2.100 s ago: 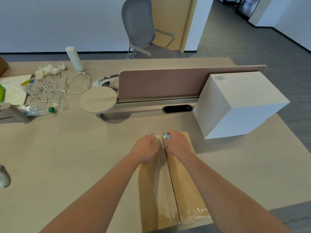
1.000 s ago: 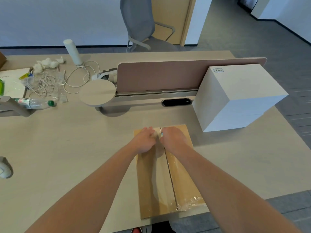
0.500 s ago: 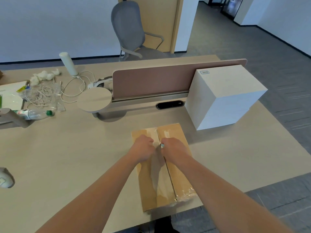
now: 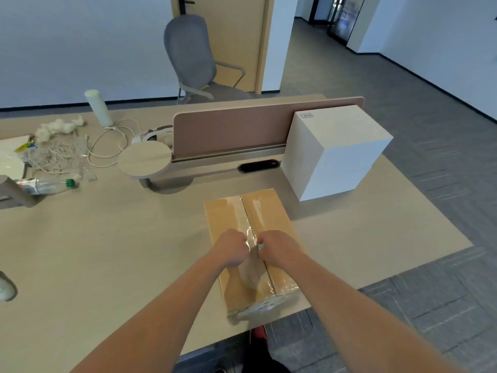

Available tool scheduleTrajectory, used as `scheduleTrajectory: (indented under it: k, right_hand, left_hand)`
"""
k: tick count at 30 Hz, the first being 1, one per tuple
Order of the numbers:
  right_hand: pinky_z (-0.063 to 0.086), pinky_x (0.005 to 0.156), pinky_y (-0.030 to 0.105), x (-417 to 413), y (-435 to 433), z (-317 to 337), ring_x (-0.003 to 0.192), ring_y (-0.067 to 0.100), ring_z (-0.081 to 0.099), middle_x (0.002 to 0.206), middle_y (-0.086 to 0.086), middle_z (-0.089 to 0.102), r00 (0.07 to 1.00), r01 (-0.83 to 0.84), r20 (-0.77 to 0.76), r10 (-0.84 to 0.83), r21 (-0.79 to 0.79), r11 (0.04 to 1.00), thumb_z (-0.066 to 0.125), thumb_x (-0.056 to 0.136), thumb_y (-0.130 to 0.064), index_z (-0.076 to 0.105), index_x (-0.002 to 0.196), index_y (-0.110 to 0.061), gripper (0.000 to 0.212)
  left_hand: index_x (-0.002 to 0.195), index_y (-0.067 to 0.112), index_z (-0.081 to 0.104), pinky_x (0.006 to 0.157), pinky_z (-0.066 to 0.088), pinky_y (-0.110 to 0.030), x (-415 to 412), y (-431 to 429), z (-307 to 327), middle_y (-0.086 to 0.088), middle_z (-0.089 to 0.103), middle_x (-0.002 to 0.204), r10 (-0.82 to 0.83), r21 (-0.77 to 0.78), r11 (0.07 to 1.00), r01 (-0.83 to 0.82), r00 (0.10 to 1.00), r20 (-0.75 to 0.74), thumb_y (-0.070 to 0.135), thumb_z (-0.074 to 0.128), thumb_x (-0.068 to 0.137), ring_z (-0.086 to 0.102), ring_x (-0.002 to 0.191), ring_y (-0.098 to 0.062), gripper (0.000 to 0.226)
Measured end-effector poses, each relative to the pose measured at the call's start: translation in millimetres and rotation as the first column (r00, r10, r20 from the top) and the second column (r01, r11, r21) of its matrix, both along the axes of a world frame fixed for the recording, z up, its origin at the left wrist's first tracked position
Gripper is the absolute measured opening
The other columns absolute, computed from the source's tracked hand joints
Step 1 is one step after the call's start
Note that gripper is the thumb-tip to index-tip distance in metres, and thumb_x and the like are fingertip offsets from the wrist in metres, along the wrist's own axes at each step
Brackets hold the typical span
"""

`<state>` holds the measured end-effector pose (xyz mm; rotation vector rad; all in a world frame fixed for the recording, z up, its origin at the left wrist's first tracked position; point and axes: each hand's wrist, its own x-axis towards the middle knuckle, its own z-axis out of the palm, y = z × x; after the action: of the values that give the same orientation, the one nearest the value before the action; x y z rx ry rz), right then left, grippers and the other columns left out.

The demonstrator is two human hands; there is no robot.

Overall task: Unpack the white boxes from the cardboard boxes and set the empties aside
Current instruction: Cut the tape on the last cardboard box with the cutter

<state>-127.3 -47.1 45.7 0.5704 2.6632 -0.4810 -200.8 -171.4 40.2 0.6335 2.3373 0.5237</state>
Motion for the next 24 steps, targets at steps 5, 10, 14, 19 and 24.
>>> scheduleTrajectory:
  k: [5,10,14,19,24]
  right_hand:
    - [0.049,0.084,0.033,32.7,-8.5,2.3,0.103,0.027,0.063,0.112,0.006,0.068,0.998,0.025,0.061,-0.026,0.013,1.000,0.057,0.096,-0.023,0.067,0.118,-0.018,0.025]
    - [0.052,0.094,0.037,53.5,-12.1,0.6,0.107,0.027,0.064,0.116,0.005,0.067,0.993,0.062,0.101,-0.063,0.013,0.998,0.057,0.095,-0.016,0.065,0.125,-0.022,0.032]
    - [0.052,0.094,0.037,56.3,-15.8,-3.1,0.106,0.027,0.064,0.117,0.006,0.067,0.995,0.043,0.088,-0.045,0.021,0.999,0.061,0.094,-0.016,0.064,0.124,-0.020,0.031]
    - [0.051,0.092,0.037,64.9,-16.6,-8.1,0.106,0.027,0.063,0.117,0.007,0.066,1.000,-0.006,0.014,0.005,0.039,0.999,0.056,0.097,-0.019,0.061,0.124,-0.017,0.028]
    - [0.053,0.076,0.034,83.3,-18.9,-9.0,0.088,0.024,0.065,0.100,0.004,0.068,0.998,-0.058,0.006,0.058,0.069,0.996,0.059,0.094,-0.015,0.067,0.113,-0.016,0.020]
  left_hand:
    - [0.141,0.011,0.050,0.111,0.035,-0.033,19.1,-2.8,0.7,-0.010,0.041,0.150,-0.051,-0.010,0.999,0.051,0.998,-0.045,0.017,0.040,0.100,0.040,0.137,-0.025,0.043]
    - [0.121,0.011,0.068,0.070,0.050,-0.027,38.8,-4.9,1.7,-0.010,0.055,0.134,0.004,0.098,0.995,-0.002,1.000,-0.017,0.004,0.037,0.095,0.062,0.108,-0.031,0.040]
    - [0.096,0.015,0.072,0.084,0.047,-0.031,55.3,-7.5,-4.7,-0.010,0.062,0.107,-0.112,-0.001,0.994,0.112,0.993,0.039,0.015,0.043,0.088,0.059,0.099,-0.027,0.030]
    - [0.098,0.008,0.066,0.083,0.044,-0.033,70.3,-13.4,-13.0,-0.004,0.051,0.095,-0.144,-0.103,0.984,0.144,0.990,0.002,0.014,0.041,0.096,0.048,0.088,-0.021,0.026]
    - [0.113,0.006,0.071,0.089,0.051,-0.041,93.4,-14.6,-12.4,-0.012,0.066,0.106,-0.150,-0.139,0.979,0.152,0.988,0.021,0.004,0.039,0.089,0.057,0.089,-0.026,0.039]
